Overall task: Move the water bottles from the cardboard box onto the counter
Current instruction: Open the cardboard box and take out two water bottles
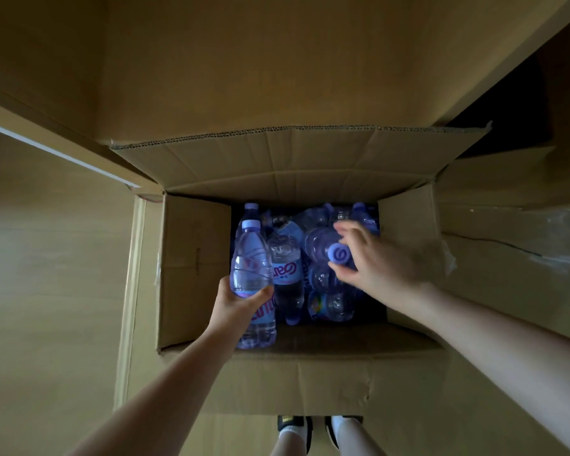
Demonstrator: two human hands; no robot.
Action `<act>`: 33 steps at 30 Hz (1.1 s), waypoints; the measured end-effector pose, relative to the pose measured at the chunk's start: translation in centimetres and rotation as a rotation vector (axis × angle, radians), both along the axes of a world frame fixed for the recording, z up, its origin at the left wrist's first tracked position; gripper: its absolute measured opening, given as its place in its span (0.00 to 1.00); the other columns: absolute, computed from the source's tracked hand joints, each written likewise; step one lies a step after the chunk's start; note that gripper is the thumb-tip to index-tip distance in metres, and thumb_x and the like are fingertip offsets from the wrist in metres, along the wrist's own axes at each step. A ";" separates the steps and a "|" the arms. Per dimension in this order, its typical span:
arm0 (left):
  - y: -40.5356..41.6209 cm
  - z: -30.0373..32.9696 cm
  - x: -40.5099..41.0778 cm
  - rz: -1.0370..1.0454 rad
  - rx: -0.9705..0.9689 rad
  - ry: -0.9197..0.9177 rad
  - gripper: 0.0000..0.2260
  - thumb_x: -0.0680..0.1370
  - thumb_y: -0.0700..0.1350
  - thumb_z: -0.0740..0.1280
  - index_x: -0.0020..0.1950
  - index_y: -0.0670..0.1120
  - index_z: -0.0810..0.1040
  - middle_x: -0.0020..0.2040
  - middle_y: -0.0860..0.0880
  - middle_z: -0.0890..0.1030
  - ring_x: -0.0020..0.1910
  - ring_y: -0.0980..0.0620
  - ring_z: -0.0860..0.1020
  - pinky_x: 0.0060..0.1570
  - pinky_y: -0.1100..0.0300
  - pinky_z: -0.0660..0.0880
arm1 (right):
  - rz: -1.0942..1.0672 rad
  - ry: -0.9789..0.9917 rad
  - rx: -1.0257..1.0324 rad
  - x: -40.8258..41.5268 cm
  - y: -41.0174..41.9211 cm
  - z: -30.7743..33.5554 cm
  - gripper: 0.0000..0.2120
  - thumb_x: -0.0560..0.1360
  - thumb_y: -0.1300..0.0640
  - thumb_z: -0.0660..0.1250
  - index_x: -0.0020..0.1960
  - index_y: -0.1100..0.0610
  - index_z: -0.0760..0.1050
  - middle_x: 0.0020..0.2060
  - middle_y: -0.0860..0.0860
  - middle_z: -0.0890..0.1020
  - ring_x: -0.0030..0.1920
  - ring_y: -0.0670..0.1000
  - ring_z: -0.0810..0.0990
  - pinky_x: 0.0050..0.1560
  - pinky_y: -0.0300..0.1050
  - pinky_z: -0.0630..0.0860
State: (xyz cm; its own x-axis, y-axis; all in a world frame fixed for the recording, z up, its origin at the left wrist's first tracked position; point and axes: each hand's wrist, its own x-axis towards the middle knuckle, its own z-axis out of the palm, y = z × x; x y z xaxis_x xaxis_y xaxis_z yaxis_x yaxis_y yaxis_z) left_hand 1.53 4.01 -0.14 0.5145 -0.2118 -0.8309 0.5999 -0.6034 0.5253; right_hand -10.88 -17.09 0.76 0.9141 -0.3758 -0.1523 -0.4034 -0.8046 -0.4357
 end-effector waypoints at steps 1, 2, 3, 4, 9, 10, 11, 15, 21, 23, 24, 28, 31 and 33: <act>0.0 0.5 -0.1 0.005 0.001 0.000 0.19 0.70 0.47 0.77 0.53 0.53 0.70 0.51 0.46 0.80 0.47 0.47 0.82 0.49 0.46 0.81 | -0.077 -0.022 0.033 -1.0 0.8 0.7 0.23 0.67 0.55 0.77 0.57 0.64 0.76 0.51 0.55 0.82 0.45 0.54 0.84 0.36 0.36 0.71; 0.0 0.8 -0.2 0.010 0.002 0.000 0.18 0.70 0.47 0.77 0.52 0.53 0.70 0.51 0.46 0.80 0.47 0.47 0.83 0.48 0.46 0.81 | -0.132 -0.053 0.033 -1.9 1.6 1.3 0.23 0.65 0.55 0.79 0.56 0.63 0.78 0.46 0.53 0.84 0.40 0.53 0.84 0.34 0.33 0.67; 0.1 1.2 -0.3 0.010 0.007 0.001 0.19 0.70 0.47 0.76 0.53 0.53 0.70 0.50 0.47 0.80 0.46 0.48 0.83 0.46 0.48 0.81 | -0.168 -0.094 -0.014 -2.3 2.2 2.0 0.20 0.64 0.54 0.78 0.52 0.62 0.79 0.41 0.52 0.84 0.36 0.51 0.83 0.32 0.31 0.63; 0.0 1.4 -0.3 0.006 0.013 0.001 0.20 0.70 0.48 0.76 0.55 0.53 0.70 0.50 0.47 0.80 0.46 0.49 0.83 0.44 0.51 0.81 | -0.193 -0.125 -0.088 -2.5 2.6 2.8 0.16 0.65 0.52 0.75 0.47 0.60 0.79 0.37 0.50 0.83 0.32 0.50 0.81 0.30 0.31 0.60; 0.0 2.1 -0.4 -0.015 0.034 -0.017 0.23 0.69 0.50 0.77 0.59 0.51 0.70 0.49 0.48 0.81 0.43 0.51 0.83 0.35 0.56 0.80 | -0.287 -0.068 -0.329 -1.1 3.0 5.5 0.19 0.66 0.43 0.69 0.33 0.58 0.69 0.21 0.50 0.72 0.19 0.54 0.72 0.26 0.33 0.54; 0.0 2.1 -0.4 -0.016 0.033 -0.020 0.23 0.69 0.50 0.77 0.59 0.51 0.70 0.49 0.48 0.81 0.43 0.51 0.83 0.34 0.58 0.79 | -0.287 -0.023 -0.328 -0.6 3.3 5.7 0.21 0.65 0.43 0.73 0.32 0.59 0.69 0.19 0.51 0.71 0.17 0.54 0.71 0.26 0.32 0.51; -0.1 2.0 -0.5 -0.016 0.034 -0.024 0.23 0.69 0.50 0.77 0.59 0.50 0.70 0.49 0.48 0.81 0.43 0.51 0.83 0.33 0.59 0.79 | -0.293 0.014 -0.311 0.2 3.6 5.7 0.22 0.64 0.44 0.75 0.32 0.59 0.69 0.19 0.52 0.71 0.17 0.54 0.71 0.27 0.32 0.49; -0.7 1.4 -0.8 0.007 0.033 -0.039 0.24 0.69 0.49 0.77 0.59 0.49 0.70 0.48 0.48 0.80 0.42 0.52 0.82 0.33 0.60 0.78 | -0.344 0.198 -0.206 5.4 3.0 3.6 0.21 0.73 0.41 0.67 0.36 0.58 0.69 0.27 0.53 0.76 0.27 0.56 0.76 0.25 0.36 0.50; -0.6 0.0 -1.0 0.020 0.026 -0.042 0.24 0.70 0.47 0.77 0.61 0.48 0.69 0.50 0.47 0.80 0.45 0.51 0.82 0.37 0.59 0.79 | -0.250 0.509 0.008 9.2 3.4 -2.8 0.17 0.78 0.43 0.61 0.51 0.57 0.76 0.50 0.54 0.82 0.50 0.58 0.81 0.36 0.45 0.65; -0.5 -0.5 -0.7 0.021 0.034 -0.032 0.24 0.70 0.48 0.77 0.60 0.49 0.69 0.50 0.47 0.80 0.45 0.50 0.82 0.37 0.59 0.79 | -0.298 0.472 0.048 8.6 3.8 -4.6 0.22 0.78 0.40 0.60 0.55 0.59 0.75 0.50 0.55 0.81 0.50 0.59 0.81 0.36 0.45 0.65; -0.5 -0.8 -0.6 0.030 0.035 -0.026 0.24 0.69 0.48 0.77 0.60 0.49 0.69 0.50 0.47 0.80 0.44 0.51 0.82 0.37 0.59 0.79 | -0.322 0.427 0.076 8.2 3.8 -5.4 0.24 0.78 0.38 0.59 0.56 0.59 0.73 0.48 0.55 0.81 0.49 0.59 0.81 0.35 0.45 0.65; 0.0 -1.4 -0.7 0.065 0.048 -0.024 0.23 0.70 0.47 0.77 0.59 0.49 0.69 0.48 0.48 0.80 0.41 0.53 0.82 0.32 0.60 0.79 | -0.506 0.297 0.535 4.8 3.7 -7.3 0.22 0.76 0.37 0.60 0.51 0.57 0.70 0.46 0.55 0.77 0.48 0.57 0.79 0.35 0.45 0.66; 0.2 -1.6 -1.2 0.070 0.065 -0.010 0.23 0.70 0.47 0.77 0.60 0.48 0.69 0.48 0.47 0.80 0.41 0.52 0.82 0.31 0.59 0.80 | -0.556 0.291 0.745 -0.5 6.3 -7.9 0.23 0.73 0.45 0.70 0.59 0.58 0.68 0.55 0.55 0.72 0.55 0.55 0.76 0.47 0.41 0.71; 0.1 -1.7 -1.4 0.069 0.080 0.008 0.24 0.69 0.47 0.77 0.60 0.48 0.69 0.49 0.46 0.80 0.44 0.49 0.82 0.37 0.53 0.82 | -0.518 0.440 0.781 -3.5 8.5 -8.2 0.35 0.69 0.46 0.75 0.68 0.60 0.63 0.63 0.57 0.68 0.63 0.55 0.71 0.59 0.42 0.70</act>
State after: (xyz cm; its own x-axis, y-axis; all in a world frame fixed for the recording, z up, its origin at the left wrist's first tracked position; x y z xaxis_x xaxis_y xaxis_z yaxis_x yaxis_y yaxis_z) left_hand 0.11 4.13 -1.85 0.5185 -0.1093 -0.8481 0.6458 -0.6000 0.4721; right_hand -14.40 -8.59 -7.46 0.4733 -0.3602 -0.8039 -0.8694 -0.0440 -0.4921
